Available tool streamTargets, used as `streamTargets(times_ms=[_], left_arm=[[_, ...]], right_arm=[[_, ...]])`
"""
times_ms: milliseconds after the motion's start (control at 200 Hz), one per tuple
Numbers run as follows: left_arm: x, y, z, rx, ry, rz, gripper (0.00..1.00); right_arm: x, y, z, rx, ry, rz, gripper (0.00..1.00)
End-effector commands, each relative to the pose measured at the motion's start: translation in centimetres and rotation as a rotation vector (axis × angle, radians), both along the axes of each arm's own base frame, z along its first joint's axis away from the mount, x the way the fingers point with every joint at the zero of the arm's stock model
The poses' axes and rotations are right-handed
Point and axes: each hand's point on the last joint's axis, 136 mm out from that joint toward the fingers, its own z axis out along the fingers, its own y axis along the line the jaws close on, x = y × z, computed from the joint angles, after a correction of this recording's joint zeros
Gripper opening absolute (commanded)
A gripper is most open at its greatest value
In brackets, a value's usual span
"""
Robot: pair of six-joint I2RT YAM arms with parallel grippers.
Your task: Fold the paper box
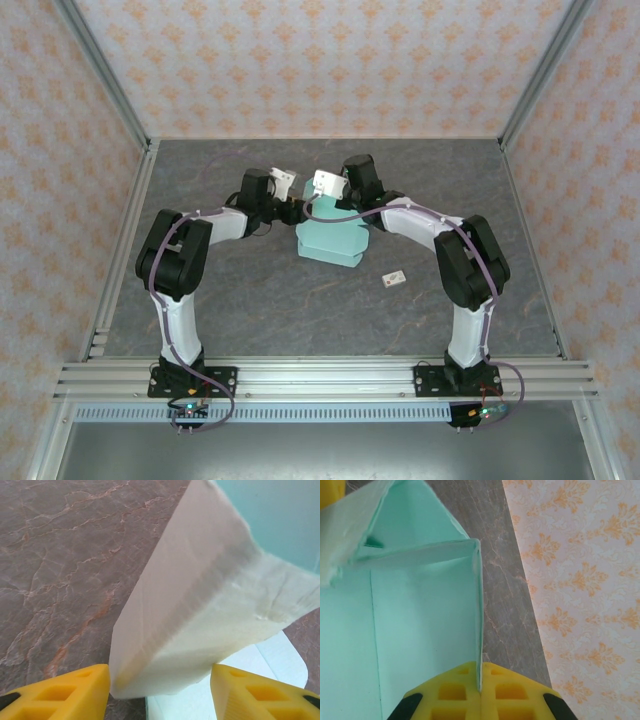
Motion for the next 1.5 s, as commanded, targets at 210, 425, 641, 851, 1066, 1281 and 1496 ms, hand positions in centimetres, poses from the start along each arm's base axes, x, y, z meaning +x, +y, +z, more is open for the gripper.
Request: streamTargets(times_ms=[210, 425, 641, 851, 1066, 1281, 1496], left_arm=[[0.5, -1.1, 2.6, -0.040, -0.021, -0.083, 0.59], [0.3, -1.2, 2.6, -0.056, -0.004, -0.121, 0.60], [0.0, -1.7, 2.2, -0.089, 0.039, -0.177, 0.60], [-0.2, -2.0, 1.6, -0.108, 0.067, -0.211, 0.53], [0.1, -2.5, 1.4, -0.124, 0.073, -0.226, 0.50], [1.0, -2.0, 0.9, -0.098, 0.052, -0.164, 0.51], [0.9, -2.4, 0.7, -0.075, 0.050, -0.144, 0.52]], right_arm=[[0.4, 0.3, -0.8, -0.097, -0.066, -0.002, 0.00], [0.6, 0.3, -1.6, -0.128, -0.056, 0.001, 0.00], [0.5, 0.2, -1.9, -0.129, -0.036, 0.005, 0.00], [0.2, 0.6, -1.3, -0.056, 0.010, 0.019, 0.00], [0.1, 0.6, -1.1, -0.023, 0.069, 0.023, 0.00], [-0.1, 0.6, -1.5, -0.026, 0.083, 0.030, 0.00], [0.4, 0.5, -1.7, -0.093, -0.007, 0.028, 0.00]])
